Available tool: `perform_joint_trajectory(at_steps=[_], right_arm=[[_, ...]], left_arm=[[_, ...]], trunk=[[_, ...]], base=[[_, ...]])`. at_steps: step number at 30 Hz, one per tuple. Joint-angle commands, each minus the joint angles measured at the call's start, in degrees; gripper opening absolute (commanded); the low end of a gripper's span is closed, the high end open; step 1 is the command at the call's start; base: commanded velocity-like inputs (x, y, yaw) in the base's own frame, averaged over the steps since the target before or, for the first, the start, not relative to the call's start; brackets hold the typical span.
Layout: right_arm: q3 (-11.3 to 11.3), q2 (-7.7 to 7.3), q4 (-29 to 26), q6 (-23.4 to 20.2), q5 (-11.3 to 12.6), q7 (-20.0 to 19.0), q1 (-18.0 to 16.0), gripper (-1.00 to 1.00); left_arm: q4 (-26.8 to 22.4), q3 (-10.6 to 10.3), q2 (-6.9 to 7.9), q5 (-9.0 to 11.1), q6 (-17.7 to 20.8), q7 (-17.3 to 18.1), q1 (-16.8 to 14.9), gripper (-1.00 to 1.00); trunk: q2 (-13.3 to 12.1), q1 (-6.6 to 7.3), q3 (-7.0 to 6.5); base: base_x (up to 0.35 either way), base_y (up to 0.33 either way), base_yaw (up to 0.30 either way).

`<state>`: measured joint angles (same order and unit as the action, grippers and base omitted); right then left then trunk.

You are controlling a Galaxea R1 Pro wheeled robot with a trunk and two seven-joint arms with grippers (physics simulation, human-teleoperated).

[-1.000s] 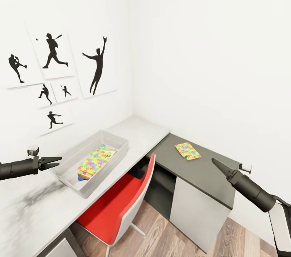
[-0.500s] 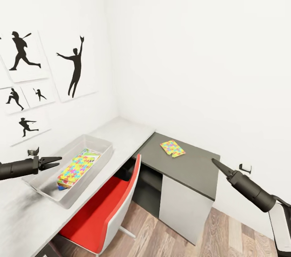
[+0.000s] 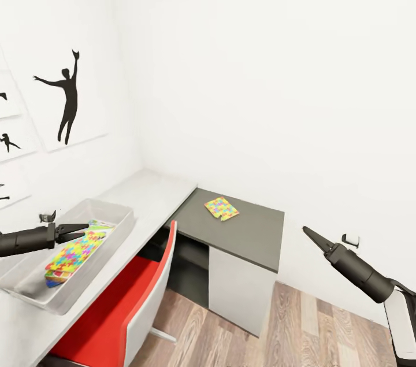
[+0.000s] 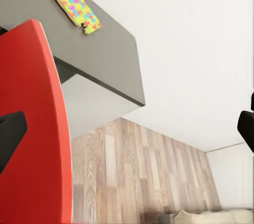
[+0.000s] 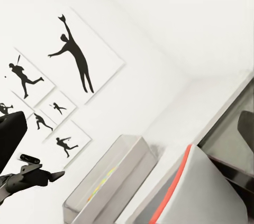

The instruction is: Put all the toys in the child's room - the three board games (two on the bed and one on the table), the two jigsaw puzzles on the table, and the tennis ball on the table - inside the toy box on the table in the child's room.

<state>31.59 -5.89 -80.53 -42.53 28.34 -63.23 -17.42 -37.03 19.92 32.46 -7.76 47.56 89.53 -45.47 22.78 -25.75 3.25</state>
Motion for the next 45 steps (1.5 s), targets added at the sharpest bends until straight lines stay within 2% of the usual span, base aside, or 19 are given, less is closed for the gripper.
perform_joint_trajectory(at_steps=[1,22,45], right_arm=[[0.0,0.0,0.0,-0.4,0.2,0.0,-0.1,1.0],[0.1,0.0,0.1,-0.3,0.1,0.0,-0.1,1.0],[0.0,0.0,0.2,-0.3,0.1,0.0,-0.1,1.0]], left_arm=[[-0.1,0.2,-0.02,-0.6,0.6,0.5,-0.1,1.0],[-0.1,0.4,-0.17,-0.6,0.3,0.5,-0.1,1.0],[-0.1,0.4,-0.29,-0.6,0.3,0.5,-0.1,1.0]], trunk=[[0.1,-0.04,0.13],[0.1,-0.04,0.13],[0.1,-0.04,0.13]], base=[[-0.009,-0.162,-0.281],[0.056,-0.172,-0.281],[0.085,-0.005,-0.278]])
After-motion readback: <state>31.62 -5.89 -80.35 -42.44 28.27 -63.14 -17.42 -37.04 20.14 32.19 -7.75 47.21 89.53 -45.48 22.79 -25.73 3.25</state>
